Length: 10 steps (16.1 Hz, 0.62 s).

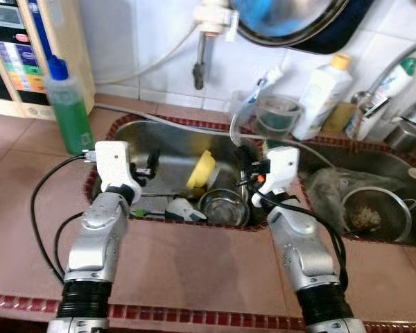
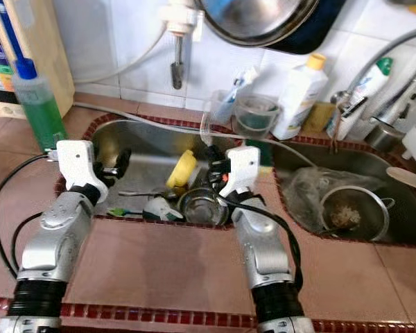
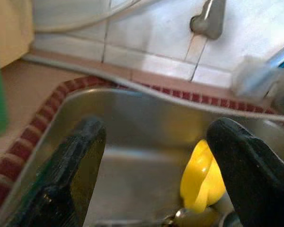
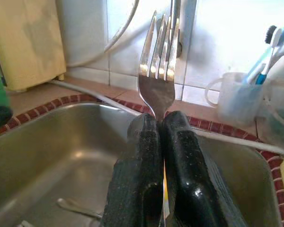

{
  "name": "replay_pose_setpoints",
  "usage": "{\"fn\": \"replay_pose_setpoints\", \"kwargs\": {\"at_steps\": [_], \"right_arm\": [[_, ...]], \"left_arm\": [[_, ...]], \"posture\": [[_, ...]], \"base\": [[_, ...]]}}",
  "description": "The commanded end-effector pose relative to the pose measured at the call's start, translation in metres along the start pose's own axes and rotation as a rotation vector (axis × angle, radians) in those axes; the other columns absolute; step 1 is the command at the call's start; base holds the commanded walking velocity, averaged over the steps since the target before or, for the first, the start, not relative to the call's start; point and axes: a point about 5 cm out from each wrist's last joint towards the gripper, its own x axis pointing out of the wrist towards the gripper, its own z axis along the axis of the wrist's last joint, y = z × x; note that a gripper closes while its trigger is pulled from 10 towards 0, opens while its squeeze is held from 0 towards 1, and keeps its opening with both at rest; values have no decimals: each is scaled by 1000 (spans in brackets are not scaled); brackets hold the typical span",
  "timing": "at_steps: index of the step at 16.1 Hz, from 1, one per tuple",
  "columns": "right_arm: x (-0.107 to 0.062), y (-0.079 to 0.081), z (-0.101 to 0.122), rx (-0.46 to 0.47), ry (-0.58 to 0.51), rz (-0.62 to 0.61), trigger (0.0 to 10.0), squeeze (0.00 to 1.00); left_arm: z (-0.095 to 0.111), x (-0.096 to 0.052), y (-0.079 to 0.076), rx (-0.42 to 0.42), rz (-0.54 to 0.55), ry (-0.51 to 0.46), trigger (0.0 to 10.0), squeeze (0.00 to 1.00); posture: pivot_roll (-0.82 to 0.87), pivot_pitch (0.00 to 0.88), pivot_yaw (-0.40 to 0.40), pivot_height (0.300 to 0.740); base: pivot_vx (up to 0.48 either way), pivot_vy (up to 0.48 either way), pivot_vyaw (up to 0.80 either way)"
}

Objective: Kitchen organization

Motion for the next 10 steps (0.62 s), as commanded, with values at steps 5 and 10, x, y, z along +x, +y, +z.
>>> {"fn": "replay_pose_setpoints", "kwargs": {"at_steps": [5, 10], "right_arm": [[-1, -45, 11, -47, 27, -122, 10000, 0], [1, -69, 29, -118, 27, -118, 10000, 0]], "left_arm": [[5, -2, -33, 76, -152, 7, 10000, 0], [15, -11, -43, 47, -241, 4, 10000, 0]], "posture": [[-32, 0, -109, 740], [-61, 64, -102, 740]], "base": [[0, 0, 0], [0, 0, 0]]}}
